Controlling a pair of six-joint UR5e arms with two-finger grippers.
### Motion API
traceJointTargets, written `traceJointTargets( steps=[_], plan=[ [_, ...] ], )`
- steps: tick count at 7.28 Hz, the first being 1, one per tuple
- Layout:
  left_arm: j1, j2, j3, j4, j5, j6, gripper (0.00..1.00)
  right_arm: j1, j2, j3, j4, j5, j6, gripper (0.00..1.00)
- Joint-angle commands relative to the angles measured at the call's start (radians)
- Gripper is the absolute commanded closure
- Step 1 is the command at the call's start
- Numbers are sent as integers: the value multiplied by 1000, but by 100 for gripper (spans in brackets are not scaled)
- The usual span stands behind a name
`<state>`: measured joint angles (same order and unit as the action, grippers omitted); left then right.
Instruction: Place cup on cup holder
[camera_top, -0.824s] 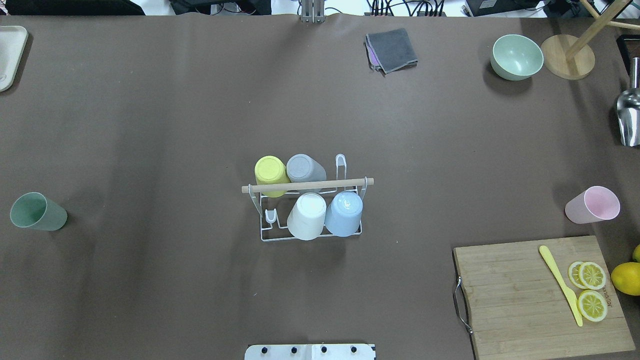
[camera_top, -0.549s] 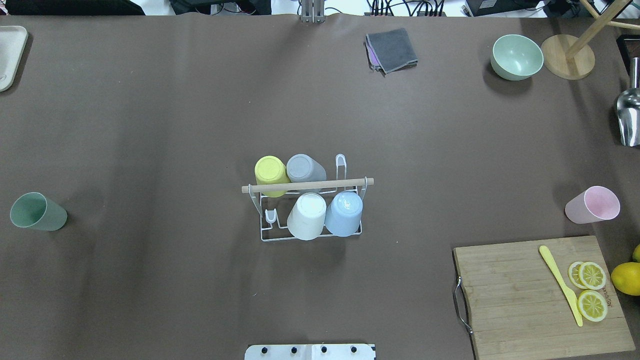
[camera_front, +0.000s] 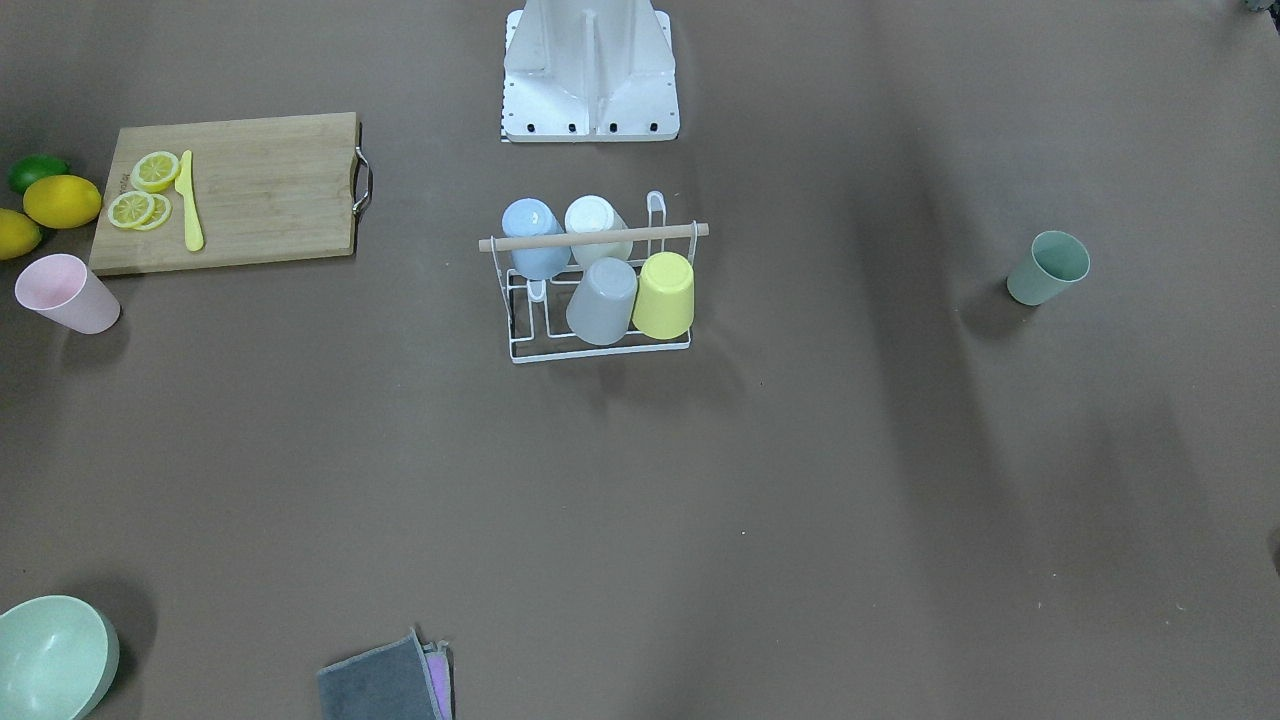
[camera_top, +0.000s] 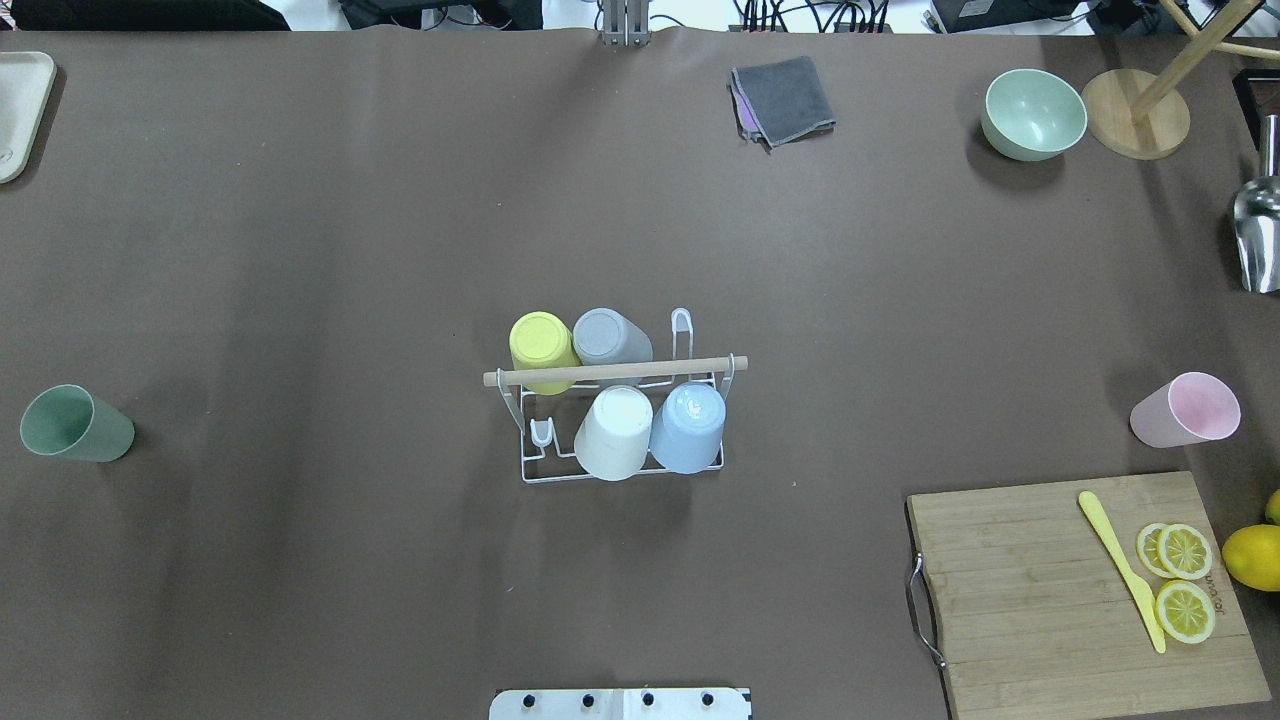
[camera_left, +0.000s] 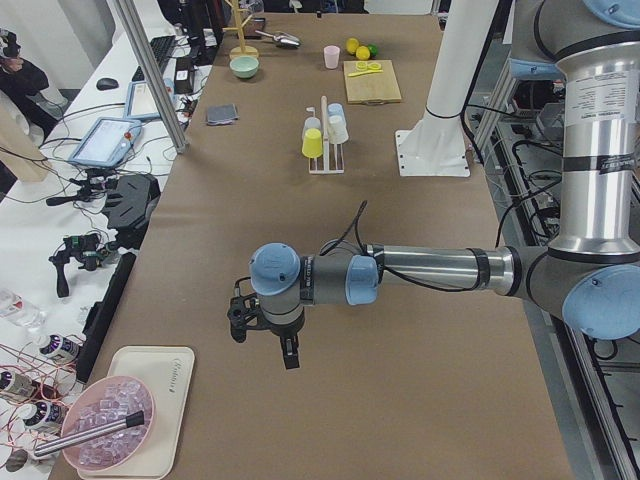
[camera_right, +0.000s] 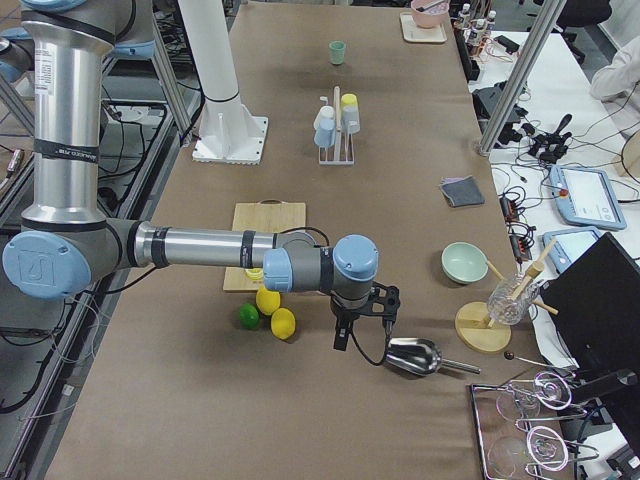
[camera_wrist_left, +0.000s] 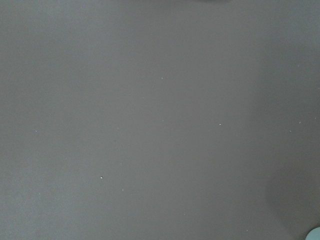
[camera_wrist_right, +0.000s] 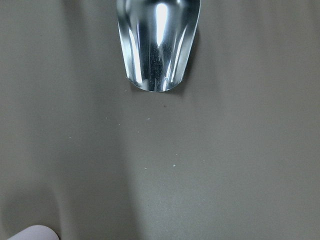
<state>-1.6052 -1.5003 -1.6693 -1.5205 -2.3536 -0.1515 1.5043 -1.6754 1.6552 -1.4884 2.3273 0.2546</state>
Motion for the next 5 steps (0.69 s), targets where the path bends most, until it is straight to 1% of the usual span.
traceJointTargets(
  steps=[1,5],
  plan=[
    [-1,2,0,-1,4,3,2,1,6,0,0,1,0,1],
    [-1,0,-15,2,2,3,2,-1,11,-11,-7,-2,0,1]
  ],
)
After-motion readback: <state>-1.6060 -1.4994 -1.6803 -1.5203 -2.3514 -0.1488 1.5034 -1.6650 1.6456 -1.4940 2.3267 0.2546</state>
